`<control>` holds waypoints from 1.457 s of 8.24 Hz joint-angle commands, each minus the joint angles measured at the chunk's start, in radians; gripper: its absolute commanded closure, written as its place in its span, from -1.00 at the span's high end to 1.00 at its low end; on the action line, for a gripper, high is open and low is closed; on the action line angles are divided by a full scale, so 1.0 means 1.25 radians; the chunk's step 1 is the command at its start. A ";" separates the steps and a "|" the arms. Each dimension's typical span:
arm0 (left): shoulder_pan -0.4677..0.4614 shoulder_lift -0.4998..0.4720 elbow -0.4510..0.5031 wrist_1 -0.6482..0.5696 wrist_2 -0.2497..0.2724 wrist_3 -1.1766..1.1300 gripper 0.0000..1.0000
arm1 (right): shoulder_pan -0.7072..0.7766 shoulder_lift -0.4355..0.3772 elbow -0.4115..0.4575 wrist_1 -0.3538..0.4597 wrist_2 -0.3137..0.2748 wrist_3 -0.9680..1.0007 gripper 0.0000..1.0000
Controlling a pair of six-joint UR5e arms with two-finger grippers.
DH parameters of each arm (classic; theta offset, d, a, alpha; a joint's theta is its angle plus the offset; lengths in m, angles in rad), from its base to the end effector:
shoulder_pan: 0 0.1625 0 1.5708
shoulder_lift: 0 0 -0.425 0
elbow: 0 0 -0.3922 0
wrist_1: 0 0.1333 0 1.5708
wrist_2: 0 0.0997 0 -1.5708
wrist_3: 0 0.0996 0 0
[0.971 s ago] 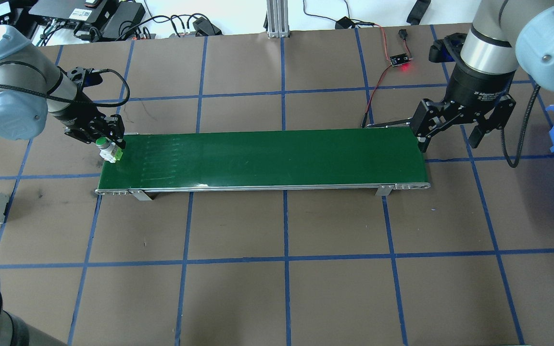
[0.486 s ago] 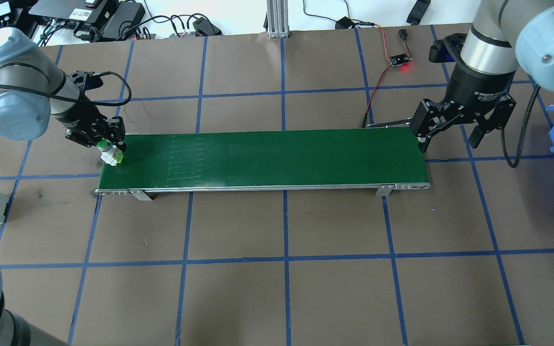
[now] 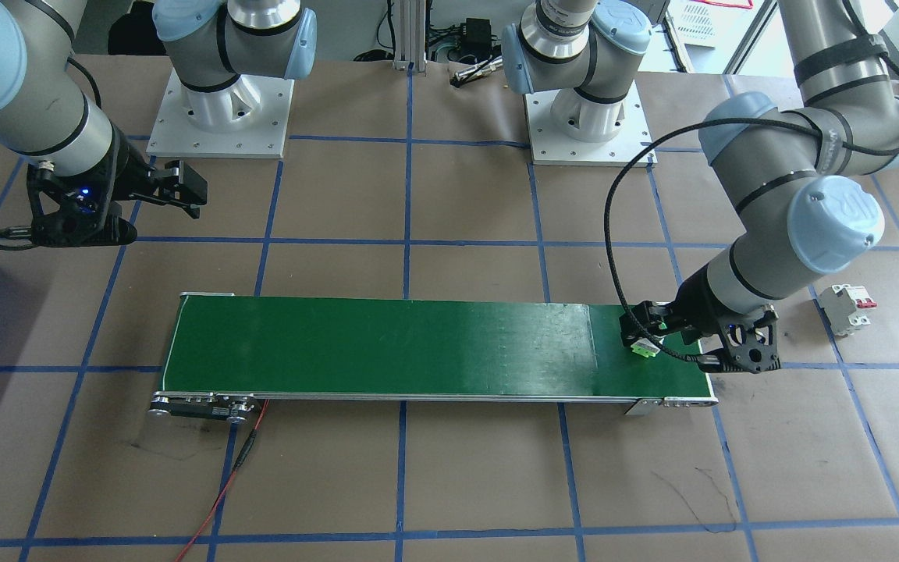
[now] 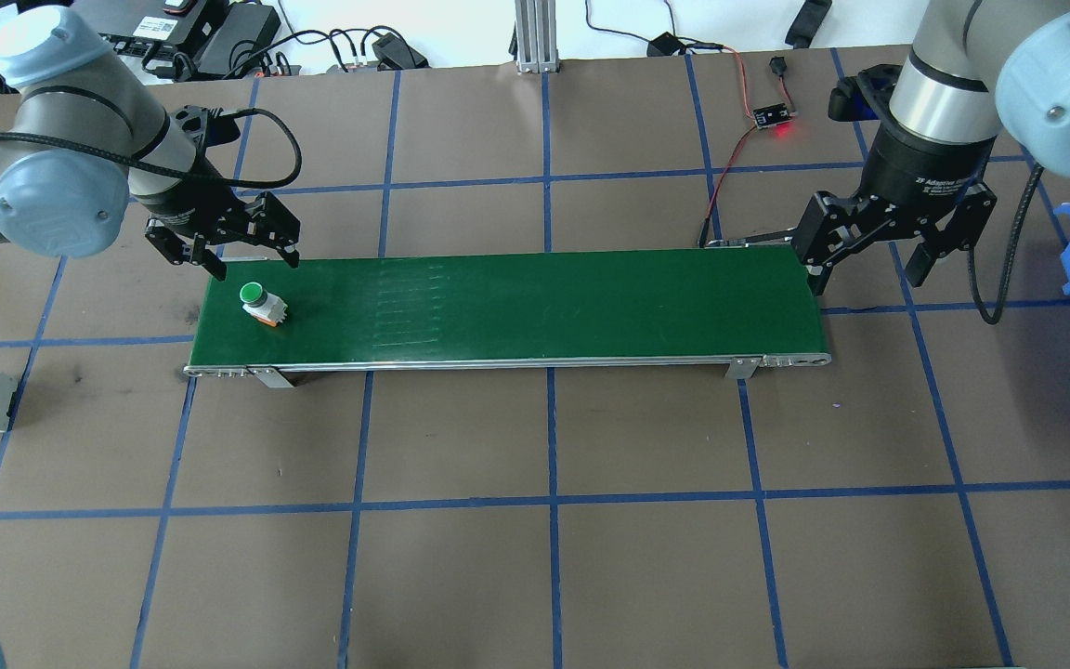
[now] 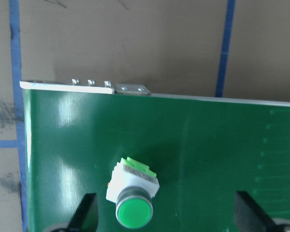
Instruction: Move button from left to right
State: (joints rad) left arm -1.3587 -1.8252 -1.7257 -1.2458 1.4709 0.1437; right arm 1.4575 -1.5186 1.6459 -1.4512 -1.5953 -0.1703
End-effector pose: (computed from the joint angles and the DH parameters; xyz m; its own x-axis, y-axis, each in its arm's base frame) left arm -0.0226 -0.5754 0.3106 -0.9910 -0.0759 0.1104 -0.0686 0.9953 0.0691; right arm 0.0754 -0.4952 0.4162 -0.9982 -0.0578 -0.0180 -0.0604 0.9677 0.2449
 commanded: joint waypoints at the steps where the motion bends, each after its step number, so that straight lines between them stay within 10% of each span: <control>1: -0.043 0.120 0.004 -0.088 0.000 -0.028 1.00 | 0.000 0.000 0.000 0.000 0.000 0.000 1.00; 6: -0.043 0.196 0.007 -0.150 0.000 -0.032 1.00 | 0.000 0.002 0.000 -0.005 0.004 0.000 1.00; 12: -0.038 0.194 0.006 -0.158 -0.002 -0.032 1.00 | 0.001 0.132 0.009 -0.194 0.068 0.087 1.00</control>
State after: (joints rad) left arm -1.4075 -1.5823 -1.7180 -1.4385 1.4695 0.1038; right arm 1.4586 -1.4145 1.6525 -1.6263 -1.5757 -0.1451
